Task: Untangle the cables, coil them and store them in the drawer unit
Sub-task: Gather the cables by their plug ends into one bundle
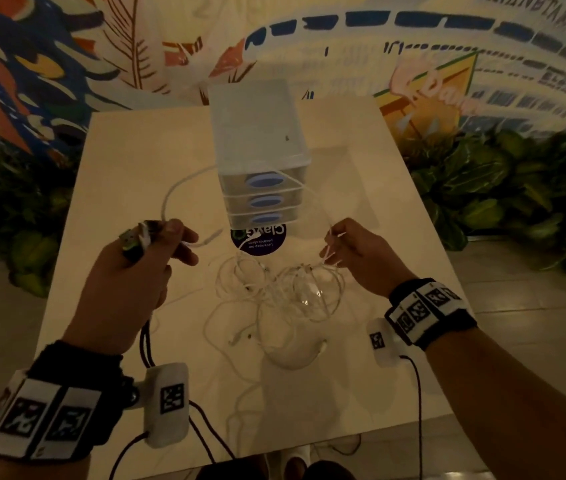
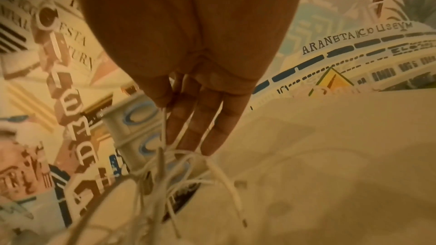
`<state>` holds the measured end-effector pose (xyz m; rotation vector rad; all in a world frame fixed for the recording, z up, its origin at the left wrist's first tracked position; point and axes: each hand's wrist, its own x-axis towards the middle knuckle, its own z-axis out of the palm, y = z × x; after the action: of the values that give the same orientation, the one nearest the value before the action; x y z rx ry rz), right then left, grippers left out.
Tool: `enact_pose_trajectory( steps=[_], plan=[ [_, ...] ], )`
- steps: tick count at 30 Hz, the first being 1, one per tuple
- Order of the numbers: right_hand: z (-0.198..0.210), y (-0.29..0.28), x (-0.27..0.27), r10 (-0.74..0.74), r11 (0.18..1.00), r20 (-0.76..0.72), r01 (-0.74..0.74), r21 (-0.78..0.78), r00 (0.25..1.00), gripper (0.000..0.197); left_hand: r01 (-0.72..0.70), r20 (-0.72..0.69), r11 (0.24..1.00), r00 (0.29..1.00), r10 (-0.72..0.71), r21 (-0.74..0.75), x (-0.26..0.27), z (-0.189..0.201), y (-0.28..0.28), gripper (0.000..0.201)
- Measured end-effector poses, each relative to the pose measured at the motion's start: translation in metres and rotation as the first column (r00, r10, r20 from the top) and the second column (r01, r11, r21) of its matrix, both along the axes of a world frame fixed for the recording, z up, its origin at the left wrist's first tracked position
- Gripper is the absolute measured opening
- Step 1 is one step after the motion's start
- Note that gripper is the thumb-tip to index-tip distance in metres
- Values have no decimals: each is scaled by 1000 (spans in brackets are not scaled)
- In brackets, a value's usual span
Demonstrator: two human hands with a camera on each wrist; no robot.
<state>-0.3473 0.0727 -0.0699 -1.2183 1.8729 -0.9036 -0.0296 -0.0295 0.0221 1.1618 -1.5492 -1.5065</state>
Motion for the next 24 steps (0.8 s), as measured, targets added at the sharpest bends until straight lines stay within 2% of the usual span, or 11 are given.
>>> enact_pose_trajectory(
  steps=[5,8,11,15,18,21,24],
  plan=[
    [35,0,10,-3,990,40,8,-137,999,14,77,162,996,984,-70,-34,-14,-3,10,27],
    [49,5,10,56,983,15,-52,-175,998,10,158,250,986,958,-140,-55,-23,-2,17,29],
    [61,8,9,101,976,-25,-104,-191,995,10,187,252,980,954,-166,-62,-37,-2,22,24],
    [76,9,17,116,961,-33,-121,-247,993,11,264,378,949,907,-184,-173,-50,1,24,20],
    [86,5,25,158,942,-63,-170,-290,985,9,293,364,941,906,-215,-172,-56,3,26,18],
    [91,0,36,229,910,-140,-263,-319,963,8,315,356,929,905,-232,-195,-64,7,31,35],
    [89,-2,50,341,844,-269,-420,-335,901,16,299,282,943,926,-250,-143,-70,8,34,45]
  ],
)
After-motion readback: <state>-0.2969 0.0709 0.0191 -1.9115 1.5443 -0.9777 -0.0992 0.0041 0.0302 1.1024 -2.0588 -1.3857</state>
